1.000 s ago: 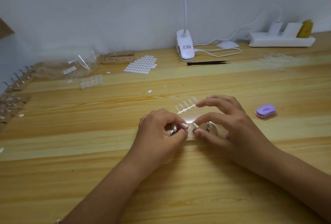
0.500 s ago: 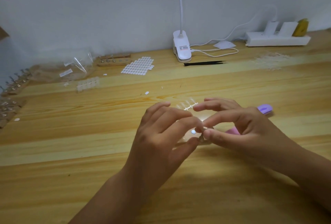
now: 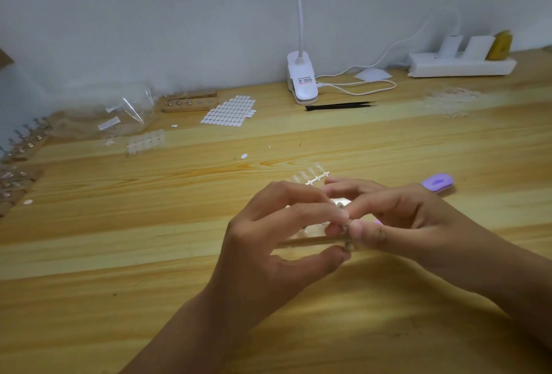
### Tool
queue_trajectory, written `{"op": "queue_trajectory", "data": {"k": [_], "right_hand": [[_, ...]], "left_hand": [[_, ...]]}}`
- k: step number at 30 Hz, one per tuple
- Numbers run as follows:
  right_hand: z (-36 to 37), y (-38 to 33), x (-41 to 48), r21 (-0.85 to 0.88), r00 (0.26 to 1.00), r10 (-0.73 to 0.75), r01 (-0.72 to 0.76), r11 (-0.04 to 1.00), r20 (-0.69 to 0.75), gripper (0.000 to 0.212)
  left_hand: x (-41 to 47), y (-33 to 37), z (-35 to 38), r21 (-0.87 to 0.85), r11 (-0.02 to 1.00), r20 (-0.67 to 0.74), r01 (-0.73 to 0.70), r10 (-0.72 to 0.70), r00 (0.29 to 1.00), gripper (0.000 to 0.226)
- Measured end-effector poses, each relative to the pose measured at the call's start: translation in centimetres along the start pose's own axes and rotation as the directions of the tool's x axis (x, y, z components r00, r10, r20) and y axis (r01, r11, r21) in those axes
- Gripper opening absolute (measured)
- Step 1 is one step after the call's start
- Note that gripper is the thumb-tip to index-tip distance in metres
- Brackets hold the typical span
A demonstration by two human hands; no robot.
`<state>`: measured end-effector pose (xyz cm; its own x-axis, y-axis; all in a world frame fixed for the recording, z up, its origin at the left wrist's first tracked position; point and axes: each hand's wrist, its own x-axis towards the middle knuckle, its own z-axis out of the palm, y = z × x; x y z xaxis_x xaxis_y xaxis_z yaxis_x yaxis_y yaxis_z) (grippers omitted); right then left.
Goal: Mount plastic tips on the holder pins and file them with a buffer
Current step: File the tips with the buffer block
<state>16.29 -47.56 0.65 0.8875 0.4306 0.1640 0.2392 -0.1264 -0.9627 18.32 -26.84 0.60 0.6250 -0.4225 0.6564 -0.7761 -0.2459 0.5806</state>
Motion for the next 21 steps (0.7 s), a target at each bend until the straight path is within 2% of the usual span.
{"op": "queue_trajectory", "data": {"k": [2,4,6,8,11,15,16,18,20,21], "right_hand": [[-0.1,0.1,0.0,-0.072,1.000,-0.011,0.010,0.997,-0.013,0.013],[-1.0,0.1,-0.1,-0.219,0.998,-0.030,0.015,0.976,-0.064,0.023],[-2.8,-0.1,-0.2,-0.445,0.992,-0.054,-0.004,0.895,-0.117,0.032],[-4.9,-0.3,-0.6,-0.617,0.997,0.011,-0.057,0.785,-0.078,0.032],[-6.4,0.3,-1.1,-0.682,0.985,0.173,-0.111,0.722,0.023,0.028],[-5.9,0.9,-1.1,-0.694,0.986,0.155,-0.072,0.716,0.057,0.015],[-5.6,0.6,-1.0,-0.691,0.994,0.104,-0.043,0.722,0.046,0.013],[-4.7,0.0,-0.8,-0.670,0.991,-0.125,0.065,0.740,-0.042,0.009],[-3.1,-0.4,-0.6,-0.627,0.916,-0.364,0.184,0.757,-0.171,0.017],[-2.1,-0.4,-0.5,-0.611,0.881,-0.423,0.220,0.760,-0.209,0.022]], "left_hand": [[0.0,0.1,0.0,0.002,1.000,-0.012,-0.013,0.013,1.000,0.028],[0.0,0.3,0.0,0.013,1.000,-0.037,0.000,0.001,0.999,0.030],[-0.1,0.3,0.0,0.015,0.998,-0.065,0.060,-0.059,0.996,0.032],[-0.2,0.3,0.0,-0.004,0.991,-0.072,0.136,-0.136,0.988,0.034],[-0.3,0.2,0.1,-0.046,0.973,-0.081,0.227,-0.230,0.970,0.033],[-0.3,0.1,0.4,-0.083,0.958,-0.083,0.273,-0.280,0.956,0.030],[-0.3,0.1,0.4,-0.084,0.958,-0.087,0.275,-0.282,0.956,0.030],[-0.3,0.0,0.5,-0.087,0.959,-0.094,0.270,-0.277,0.956,0.031],[-0.2,0.0,0.6,-0.074,0.962,-0.093,0.263,-0.269,0.959,0.031],[-0.2,0.1,0.6,-0.055,0.965,-0.090,0.257,-0.261,0.961,0.031]]}}
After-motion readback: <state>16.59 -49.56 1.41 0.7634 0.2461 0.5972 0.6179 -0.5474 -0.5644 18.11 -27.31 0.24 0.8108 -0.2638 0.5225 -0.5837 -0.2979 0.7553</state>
